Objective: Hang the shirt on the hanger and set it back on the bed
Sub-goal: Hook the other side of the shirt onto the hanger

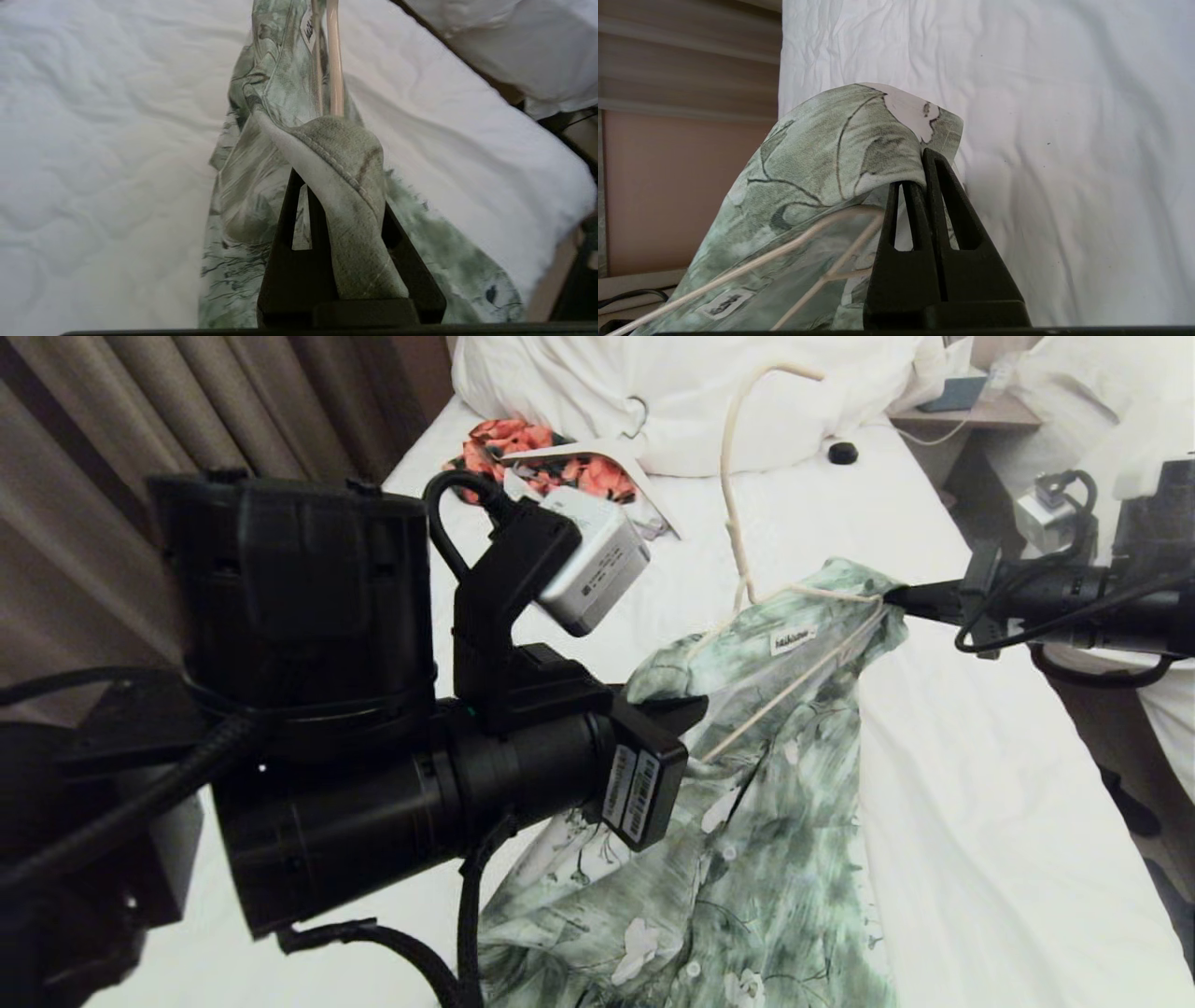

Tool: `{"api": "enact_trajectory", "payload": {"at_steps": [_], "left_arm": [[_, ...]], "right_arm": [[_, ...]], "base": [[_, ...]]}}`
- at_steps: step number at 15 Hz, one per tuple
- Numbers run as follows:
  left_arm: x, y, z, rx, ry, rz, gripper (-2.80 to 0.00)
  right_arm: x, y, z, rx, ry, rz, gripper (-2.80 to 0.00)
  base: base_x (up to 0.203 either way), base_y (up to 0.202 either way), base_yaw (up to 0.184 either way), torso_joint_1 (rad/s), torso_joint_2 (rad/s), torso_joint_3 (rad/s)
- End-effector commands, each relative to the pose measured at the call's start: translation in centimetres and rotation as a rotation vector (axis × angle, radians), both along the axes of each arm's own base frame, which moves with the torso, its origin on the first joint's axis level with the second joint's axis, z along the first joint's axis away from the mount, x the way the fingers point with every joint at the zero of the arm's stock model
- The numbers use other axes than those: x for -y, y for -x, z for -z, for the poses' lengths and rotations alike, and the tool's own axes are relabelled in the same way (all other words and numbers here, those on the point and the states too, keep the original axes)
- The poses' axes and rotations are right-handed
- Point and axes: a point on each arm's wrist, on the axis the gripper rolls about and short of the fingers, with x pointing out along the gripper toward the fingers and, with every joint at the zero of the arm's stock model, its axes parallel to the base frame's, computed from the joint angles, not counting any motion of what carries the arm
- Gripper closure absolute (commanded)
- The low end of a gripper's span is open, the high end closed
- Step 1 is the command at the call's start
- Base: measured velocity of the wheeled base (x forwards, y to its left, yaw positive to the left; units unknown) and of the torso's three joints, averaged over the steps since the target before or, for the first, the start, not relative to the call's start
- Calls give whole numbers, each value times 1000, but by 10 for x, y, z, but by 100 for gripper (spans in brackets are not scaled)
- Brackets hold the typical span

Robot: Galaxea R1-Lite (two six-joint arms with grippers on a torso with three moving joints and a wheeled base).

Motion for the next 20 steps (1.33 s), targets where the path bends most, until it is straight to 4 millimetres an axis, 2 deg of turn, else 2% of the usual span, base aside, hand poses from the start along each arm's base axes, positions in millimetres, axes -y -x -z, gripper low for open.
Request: {"api": "enact_trajectory", "payload": {"at_steps": [1,4,11,18,20], "left_arm": [[1,-1,1,9,4,-6,0],[-3,1,-7,24,35,-9,0],[-9,3,-12,34,50,-14,0],[-8,-5,-4,56,-1,-50,0],[-6,-7,-3,109,9,-74,0]], "right_arm": [[0,0,0,-1,-3,-4,0],[0,-2,3,-5,-1,-5,0],[1,-4,4,2,11,-6,0],[1,-3,2,5,11,-6,0],[1,-3,3,1,11,-6,0]], "base": [[0,0,0,0,0,0],[0,0,0,0,0,0],[0,0,0,0,0,0],[0,0,0,0,0,0],[0,0,0,0,0,0]]}}
